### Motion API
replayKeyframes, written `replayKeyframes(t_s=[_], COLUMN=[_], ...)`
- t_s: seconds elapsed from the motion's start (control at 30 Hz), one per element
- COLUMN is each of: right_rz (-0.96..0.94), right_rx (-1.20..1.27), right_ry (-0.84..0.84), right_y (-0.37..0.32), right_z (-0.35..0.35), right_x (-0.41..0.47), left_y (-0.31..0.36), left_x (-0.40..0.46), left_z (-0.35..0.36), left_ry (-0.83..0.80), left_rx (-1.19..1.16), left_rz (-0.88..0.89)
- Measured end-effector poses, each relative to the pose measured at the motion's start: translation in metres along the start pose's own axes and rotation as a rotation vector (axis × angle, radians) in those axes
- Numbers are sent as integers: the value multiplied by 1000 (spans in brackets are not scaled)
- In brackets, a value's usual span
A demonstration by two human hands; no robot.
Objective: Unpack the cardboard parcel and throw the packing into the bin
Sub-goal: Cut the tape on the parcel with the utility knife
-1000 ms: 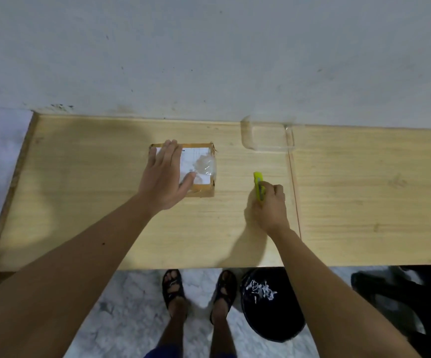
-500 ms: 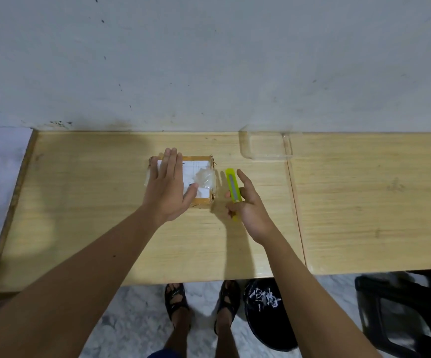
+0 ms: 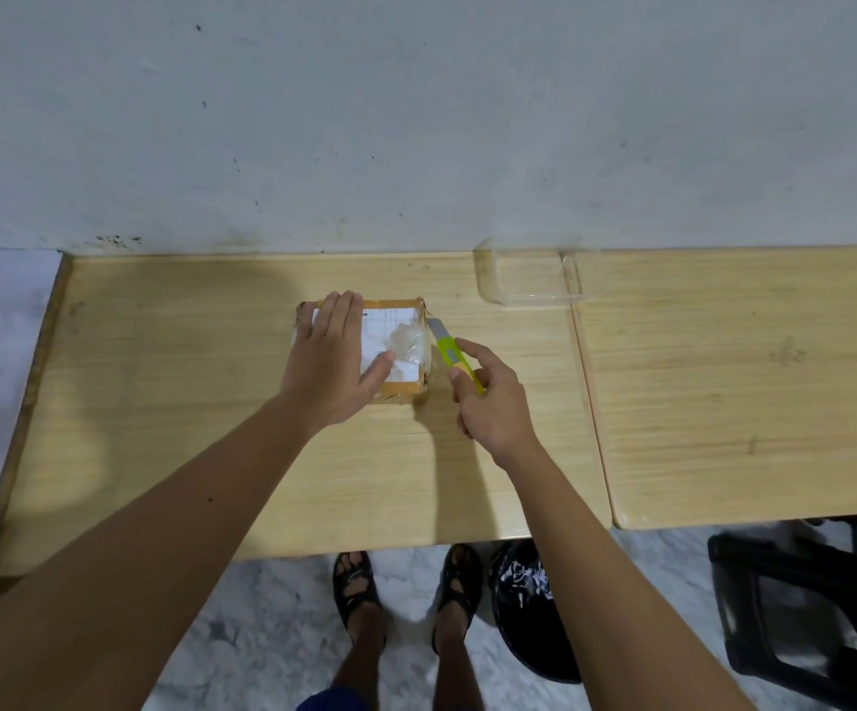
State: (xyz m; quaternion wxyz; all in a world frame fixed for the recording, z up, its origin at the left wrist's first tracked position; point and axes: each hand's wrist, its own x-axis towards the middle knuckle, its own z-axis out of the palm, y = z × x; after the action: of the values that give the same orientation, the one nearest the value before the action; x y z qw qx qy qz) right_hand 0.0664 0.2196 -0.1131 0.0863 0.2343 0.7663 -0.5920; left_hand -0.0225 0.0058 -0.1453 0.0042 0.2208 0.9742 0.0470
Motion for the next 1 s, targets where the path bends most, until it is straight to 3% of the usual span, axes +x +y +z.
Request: replayKeyframes(t_s=[0.33, 1.0], right_rz=[-101, -11], right_rx=[-208, -198], right_ry=[9, -72], right_y=[-9, -13], right_z=[0, -12], right_x=[-9, -29], left_y=[-30, -27], left_x=[18, 16], left_z=[-3, 6], left_ry=[57, 32], left_rx=[-144, -136], left_rz=[159, 134])
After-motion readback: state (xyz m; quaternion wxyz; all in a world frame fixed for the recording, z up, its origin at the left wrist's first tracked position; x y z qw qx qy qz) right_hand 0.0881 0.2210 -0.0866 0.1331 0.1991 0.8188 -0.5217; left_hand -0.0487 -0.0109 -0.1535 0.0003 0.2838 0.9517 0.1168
